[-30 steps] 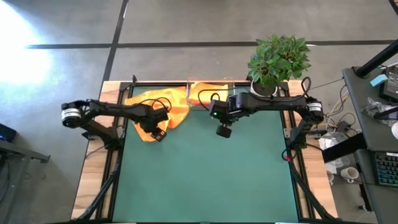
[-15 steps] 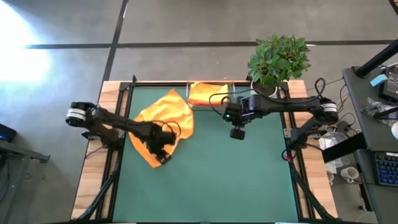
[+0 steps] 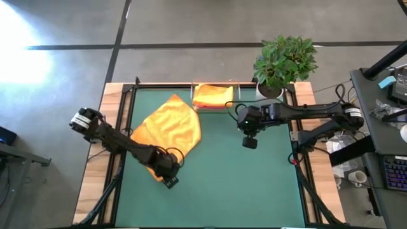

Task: Fold microfiber towels
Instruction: Fold the orange towel

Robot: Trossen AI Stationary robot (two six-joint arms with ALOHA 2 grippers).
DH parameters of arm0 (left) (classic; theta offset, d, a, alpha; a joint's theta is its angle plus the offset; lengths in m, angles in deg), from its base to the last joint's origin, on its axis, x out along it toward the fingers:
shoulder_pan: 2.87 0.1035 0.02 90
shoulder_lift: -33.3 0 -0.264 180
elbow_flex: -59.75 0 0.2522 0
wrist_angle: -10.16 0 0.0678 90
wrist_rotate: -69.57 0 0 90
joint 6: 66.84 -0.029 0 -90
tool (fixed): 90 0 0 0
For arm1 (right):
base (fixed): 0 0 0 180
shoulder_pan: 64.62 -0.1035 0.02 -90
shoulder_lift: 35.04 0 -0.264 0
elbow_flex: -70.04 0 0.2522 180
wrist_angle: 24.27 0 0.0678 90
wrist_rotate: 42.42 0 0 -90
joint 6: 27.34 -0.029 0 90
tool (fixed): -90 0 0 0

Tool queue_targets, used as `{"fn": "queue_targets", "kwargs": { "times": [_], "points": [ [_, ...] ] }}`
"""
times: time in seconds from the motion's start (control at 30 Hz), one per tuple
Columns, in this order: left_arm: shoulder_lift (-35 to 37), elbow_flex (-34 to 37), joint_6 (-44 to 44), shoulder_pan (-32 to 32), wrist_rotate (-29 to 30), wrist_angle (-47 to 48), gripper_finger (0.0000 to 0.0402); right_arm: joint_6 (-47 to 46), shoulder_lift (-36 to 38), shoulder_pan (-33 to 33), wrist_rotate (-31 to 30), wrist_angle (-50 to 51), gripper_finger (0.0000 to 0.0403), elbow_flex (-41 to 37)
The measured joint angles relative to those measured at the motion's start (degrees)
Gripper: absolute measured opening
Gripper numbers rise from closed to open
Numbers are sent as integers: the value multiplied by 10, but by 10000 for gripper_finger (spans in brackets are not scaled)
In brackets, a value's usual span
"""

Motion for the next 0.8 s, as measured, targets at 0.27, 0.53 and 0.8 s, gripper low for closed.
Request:
{"fn": "queue_targets", "kwargs": {
  "times": [0.27, 0.53, 0.8],
  "points": [
    [10, -57, -5, -22, 84, 13, 169, -12, 32, -5, 5, -15, 11, -26],
    [10, -66, -72, 33, 340, 13, 169, -17, 28, -5, 6, -67, 11, -28],
    [8, -64, -151, 154, 440, -17, 169, -40, 28, -5, 5, -127, 11, -28]
  ]
}}
